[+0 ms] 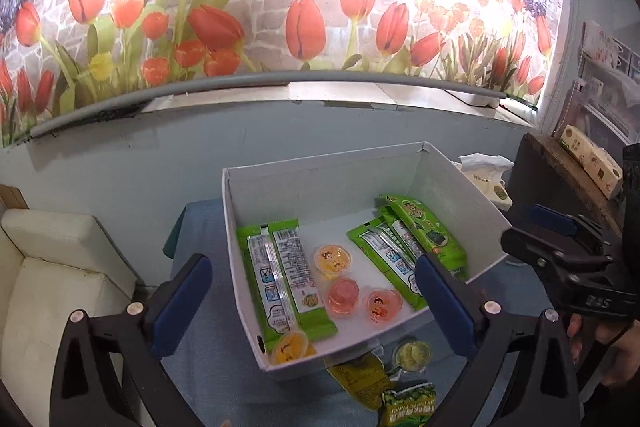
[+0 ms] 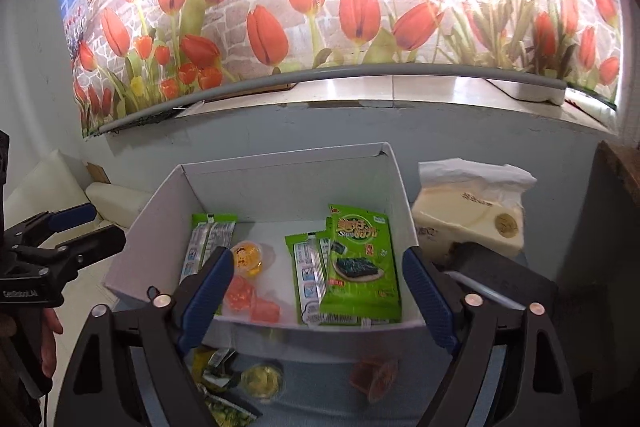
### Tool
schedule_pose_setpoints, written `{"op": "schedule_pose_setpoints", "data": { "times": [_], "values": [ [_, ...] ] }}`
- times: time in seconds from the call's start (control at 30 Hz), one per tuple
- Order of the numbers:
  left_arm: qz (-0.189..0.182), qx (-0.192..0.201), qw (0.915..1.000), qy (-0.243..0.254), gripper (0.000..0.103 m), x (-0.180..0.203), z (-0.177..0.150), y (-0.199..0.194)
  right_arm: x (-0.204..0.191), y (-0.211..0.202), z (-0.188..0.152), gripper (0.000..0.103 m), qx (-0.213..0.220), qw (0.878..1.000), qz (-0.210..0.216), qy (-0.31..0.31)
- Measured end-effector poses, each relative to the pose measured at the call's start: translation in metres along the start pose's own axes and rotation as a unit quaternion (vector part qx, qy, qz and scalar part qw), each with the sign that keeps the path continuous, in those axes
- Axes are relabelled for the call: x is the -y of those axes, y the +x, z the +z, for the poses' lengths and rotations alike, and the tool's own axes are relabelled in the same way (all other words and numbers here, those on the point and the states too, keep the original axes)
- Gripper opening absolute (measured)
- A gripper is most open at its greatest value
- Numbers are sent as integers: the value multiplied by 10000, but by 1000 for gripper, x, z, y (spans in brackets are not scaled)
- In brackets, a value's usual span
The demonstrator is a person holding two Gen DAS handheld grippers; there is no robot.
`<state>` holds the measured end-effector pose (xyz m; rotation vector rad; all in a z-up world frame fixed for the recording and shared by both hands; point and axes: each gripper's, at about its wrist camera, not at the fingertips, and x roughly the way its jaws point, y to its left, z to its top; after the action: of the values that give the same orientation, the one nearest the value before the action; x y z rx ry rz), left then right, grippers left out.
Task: Organize snacks
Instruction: 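Grasp another pink jelly cup with the right tool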
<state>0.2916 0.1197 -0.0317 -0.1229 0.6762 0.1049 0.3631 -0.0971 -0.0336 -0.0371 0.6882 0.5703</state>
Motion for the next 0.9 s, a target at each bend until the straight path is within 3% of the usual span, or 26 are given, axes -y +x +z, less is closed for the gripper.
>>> {"op": "schedule_pose_setpoints", "data": {
  "times": [0.17, 0.27, 0.53, 0.67, 0.77, 0.9],
  "values": [
    [73, 100, 9995, 293, 103, 19, -20, -34, -6, -45, -19, 103, 319, 9995, -39, -73],
    [-41, 193, 9995, 229, 103, 25, -39, -58, -8, -73, -37, 103, 380, 9993, 48, -31],
    [-14, 394, 9992, -80, 103, 30, -91, -115, -7, -110, -94, 103, 152, 9997, -148, -144],
    [-16, 376, 9993, 35, 103, 42, -118, -136, -1, -92, -115, 103, -142, 9988, -381, -255],
    [69, 269, 9996, 93, 103, 51, -135, -146, 8, -60, -122, 103, -456, 9975, -510, -179],
    [-100, 75, 9999, 56, 103, 62, -160, -155, 24, -12, -122, 103, -704, 9953, -669, 54]
  ]
}}
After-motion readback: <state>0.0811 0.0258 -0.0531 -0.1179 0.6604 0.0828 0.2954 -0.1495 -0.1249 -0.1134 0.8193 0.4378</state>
